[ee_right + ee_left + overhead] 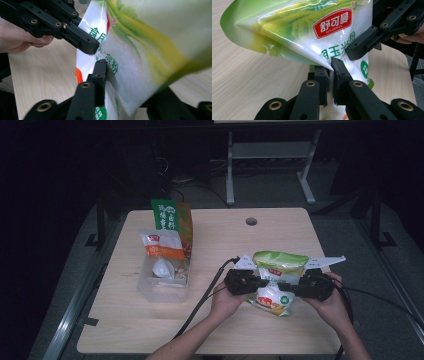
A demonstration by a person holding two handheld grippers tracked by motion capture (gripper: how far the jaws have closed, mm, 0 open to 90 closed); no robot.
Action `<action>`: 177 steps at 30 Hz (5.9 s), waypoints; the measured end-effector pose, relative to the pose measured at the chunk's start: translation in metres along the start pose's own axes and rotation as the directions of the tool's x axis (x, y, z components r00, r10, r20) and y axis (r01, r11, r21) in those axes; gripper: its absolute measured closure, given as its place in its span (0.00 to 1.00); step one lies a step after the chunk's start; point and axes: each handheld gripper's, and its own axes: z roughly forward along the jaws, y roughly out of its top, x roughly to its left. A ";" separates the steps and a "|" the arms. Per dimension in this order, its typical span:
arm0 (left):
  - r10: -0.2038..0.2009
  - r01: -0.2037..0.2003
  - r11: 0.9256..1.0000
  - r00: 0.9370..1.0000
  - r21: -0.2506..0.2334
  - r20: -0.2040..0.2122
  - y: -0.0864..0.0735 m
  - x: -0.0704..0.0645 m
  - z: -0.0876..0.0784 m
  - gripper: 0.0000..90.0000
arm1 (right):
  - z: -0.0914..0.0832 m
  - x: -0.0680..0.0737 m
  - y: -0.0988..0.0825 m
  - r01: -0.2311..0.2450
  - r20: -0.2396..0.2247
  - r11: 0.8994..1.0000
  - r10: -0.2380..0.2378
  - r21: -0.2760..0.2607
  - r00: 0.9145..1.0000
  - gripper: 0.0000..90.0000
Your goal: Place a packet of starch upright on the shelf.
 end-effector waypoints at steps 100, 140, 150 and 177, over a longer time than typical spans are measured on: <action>0.110 -0.109 0.993 0.993 0.042 -0.037 -0.084 -0.029 -0.130 0.42 | 0.052 0.097 0.163 0.214 -0.063 0.977 -0.215 -0.013 0.975 0.99; 0.130 -0.128 0.990 0.991 0.055 -0.036 -0.088 -0.035 -0.138 0.41 | 0.117 0.148 0.215 0.290 -0.181 0.956 -0.293 -0.042 0.939 0.99; 0.128 -0.125 0.991 0.991 0.056 -0.037 -0.091 -0.034 -0.142 0.40 | 0.139 0.158 0.221 0.284 -0.210 0.958 -0.286 -0.040 0.935 0.99; 0.120 -0.118 0.991 0.992 0.059 -0.035 -0.099 -0.033 -0.146 0.40 | 0.198 0.183 0.225 0.284 -0.288 0.959 -0.276 -0.013 0.917 0.99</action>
